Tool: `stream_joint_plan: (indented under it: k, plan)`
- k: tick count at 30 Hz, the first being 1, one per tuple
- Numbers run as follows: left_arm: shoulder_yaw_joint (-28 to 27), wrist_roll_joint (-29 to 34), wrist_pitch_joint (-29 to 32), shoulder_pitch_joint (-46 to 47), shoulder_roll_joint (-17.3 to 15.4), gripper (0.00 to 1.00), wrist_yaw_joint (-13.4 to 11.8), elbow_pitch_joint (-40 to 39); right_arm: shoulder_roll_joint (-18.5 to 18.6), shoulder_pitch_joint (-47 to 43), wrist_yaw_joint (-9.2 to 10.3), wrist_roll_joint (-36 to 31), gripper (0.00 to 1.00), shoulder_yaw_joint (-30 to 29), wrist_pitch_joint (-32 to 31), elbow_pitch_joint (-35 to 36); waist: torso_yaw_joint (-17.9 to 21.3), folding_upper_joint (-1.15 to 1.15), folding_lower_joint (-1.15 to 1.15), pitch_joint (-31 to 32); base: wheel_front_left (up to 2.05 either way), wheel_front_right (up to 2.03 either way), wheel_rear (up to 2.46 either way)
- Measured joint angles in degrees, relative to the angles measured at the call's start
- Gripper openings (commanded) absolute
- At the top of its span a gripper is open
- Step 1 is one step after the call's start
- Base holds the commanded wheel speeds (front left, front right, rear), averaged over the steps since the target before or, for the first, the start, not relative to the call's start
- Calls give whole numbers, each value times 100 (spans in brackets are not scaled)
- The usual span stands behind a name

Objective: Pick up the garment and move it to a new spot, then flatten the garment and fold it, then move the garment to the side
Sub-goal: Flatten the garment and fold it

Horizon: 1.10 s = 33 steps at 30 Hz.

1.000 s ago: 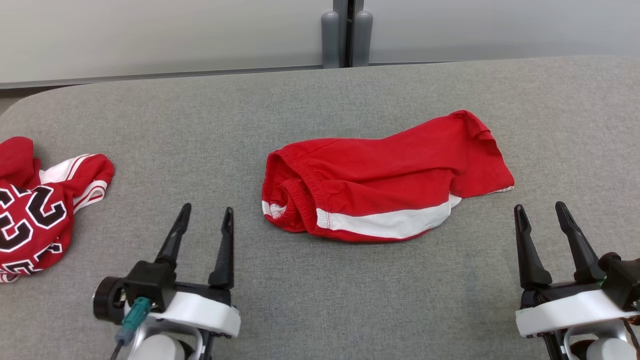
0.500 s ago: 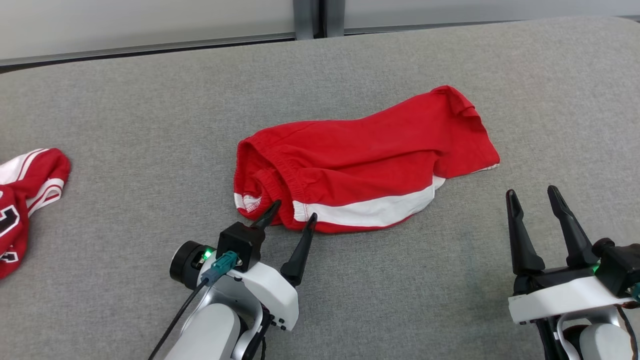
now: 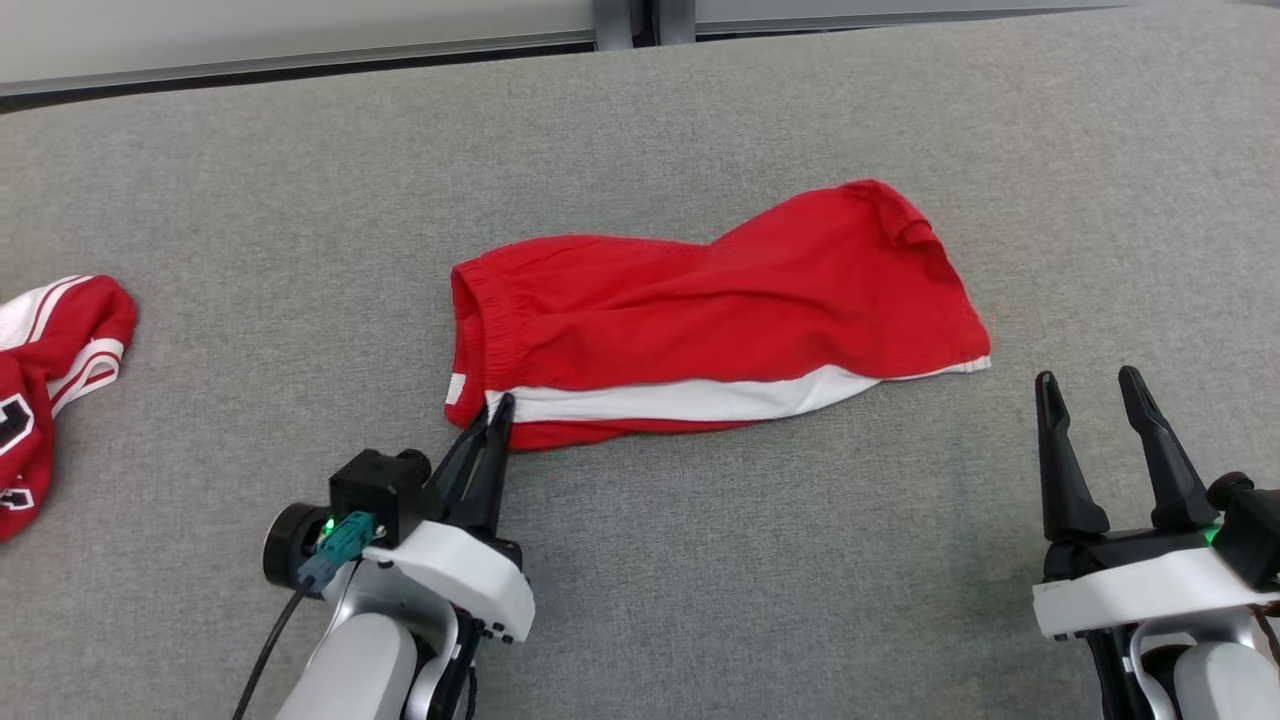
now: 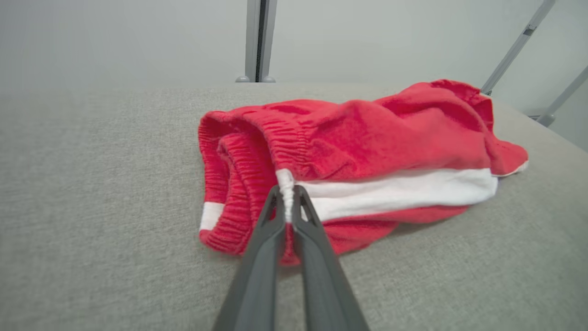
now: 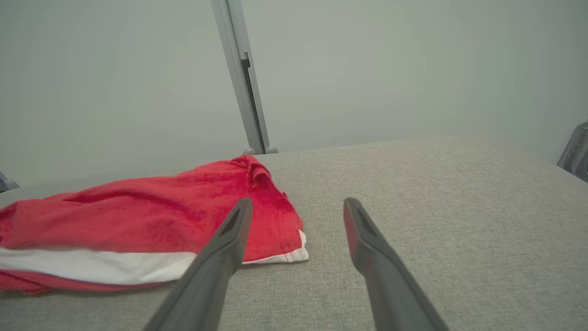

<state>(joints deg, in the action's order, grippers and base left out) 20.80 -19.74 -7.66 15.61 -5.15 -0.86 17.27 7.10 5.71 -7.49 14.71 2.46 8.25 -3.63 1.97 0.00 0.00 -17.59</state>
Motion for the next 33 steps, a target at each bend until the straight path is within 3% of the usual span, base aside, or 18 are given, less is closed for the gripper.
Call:
stream_joint_plan:
  k: [10, 11, 12, 13, 23, 33]
  plan:
    - [-210, -186, 165, -646, -216, 3, -232, -430, 22, -80, 0, 1, 100, -122, -52, 42, -163, 0, 0, 88, 0, 0, 0]
    - [-226, -205, 141, -670, -210, 57, -269, -455, 21, -80, 0, 1, 100, -130, -53, 48, -167, 0, 0, 96, 0, 0, 0]
    - [-236, -207, 112, -684, -207, 57, -278, -469, 22, -80, 0, 1, 100, -136, -65, 57, -169, 0, 0, 106, 0, 0, 0]
    - [-236, -207, 112, -684, -207, 100, -278, -469, 22, -80, 0, 1, 100, -136, -65, 57, -169, 0, 0, 106, 0, 0, 0]
    - [-498, -171, -613, -694, -146, 100, -446, -823, 70, -122, 0, -71, 100, -154, -140, 218, -195, 0, 0, 407, 0, 0, 0]
    - [-766, 281, -725, -964, -457, 100, -684, -861, 107, -470, 0, -164, 100, -19, -360, 399, -270, 0, 0, 879, 0, 0, 0]
